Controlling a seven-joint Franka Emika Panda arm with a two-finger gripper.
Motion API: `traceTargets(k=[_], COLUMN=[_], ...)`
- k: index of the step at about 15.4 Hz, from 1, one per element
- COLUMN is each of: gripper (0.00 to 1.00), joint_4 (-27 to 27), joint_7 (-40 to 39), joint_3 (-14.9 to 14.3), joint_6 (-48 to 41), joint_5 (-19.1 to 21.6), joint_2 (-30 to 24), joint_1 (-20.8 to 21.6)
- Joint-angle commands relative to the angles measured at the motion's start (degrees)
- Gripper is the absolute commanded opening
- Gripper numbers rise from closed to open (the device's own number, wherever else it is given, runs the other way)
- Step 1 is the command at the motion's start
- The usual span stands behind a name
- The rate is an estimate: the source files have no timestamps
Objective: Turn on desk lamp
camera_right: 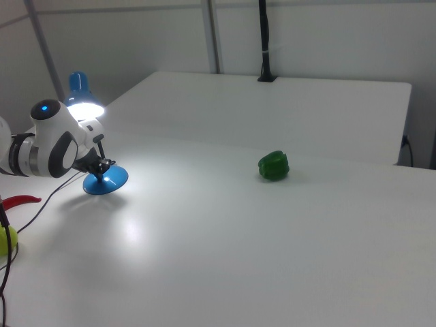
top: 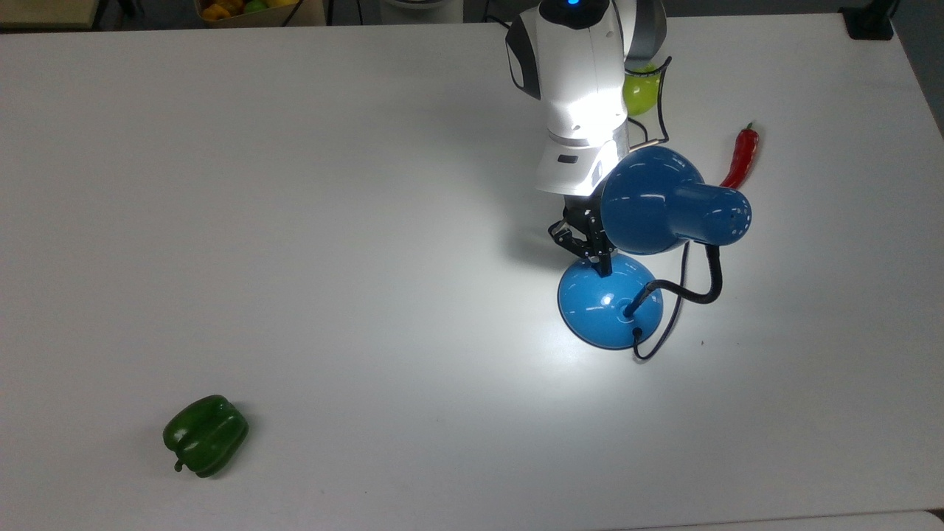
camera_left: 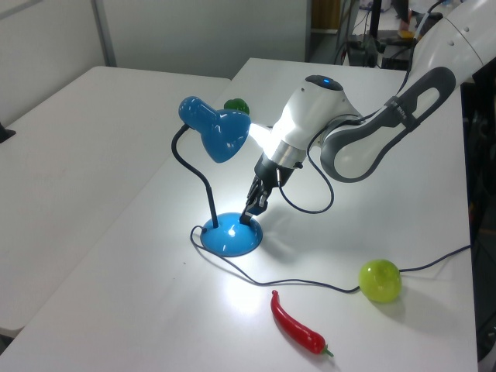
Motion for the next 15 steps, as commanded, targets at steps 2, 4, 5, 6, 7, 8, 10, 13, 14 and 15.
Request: traceTargets(k=[2, 4, 5, 6, 7, 8, 10, 13, 14, 15], gripper=[0.00, 0.00, 0.00, 0.00, 0.00, 0.00, 0.00, 0.00, 0.00, 0.00], joint_4=[-2.10, -4.47, -5.09, -5.71, -5.89, -5.89, -5.80, -5.80, -5.80, -5.80], joint_7=[0.13, 0.13, 0.13, 0.13, 0.13, 0.13, 0.13, 0.04, 0.13, 0.13], joint_3=[0.02, 0.02, 0.02, 0.02, 0.02, 0.02, 0.02, -0.07, -0.07, -0.07], joint_6=[0.69, 0.69, 0.60, -0.18, -1.84, -4.29, -8.43, -15.37, -17.92, -20.55], joint_5=[0.28, 0.37, 0.46, 0.46, 0.46, 0.46, 0.46, 0.46, 0.46, 0.46], joint_2=[-2.37, -3.95, -4.65, -5.10, -5.80, -6.50, -8.25, -10.98, -11.86, -12.83], joint_1=[0.12, 0.12, 0.04, -0.14, -0.58, -0.93, -1.81, -2.51, -2.78, -2.87])
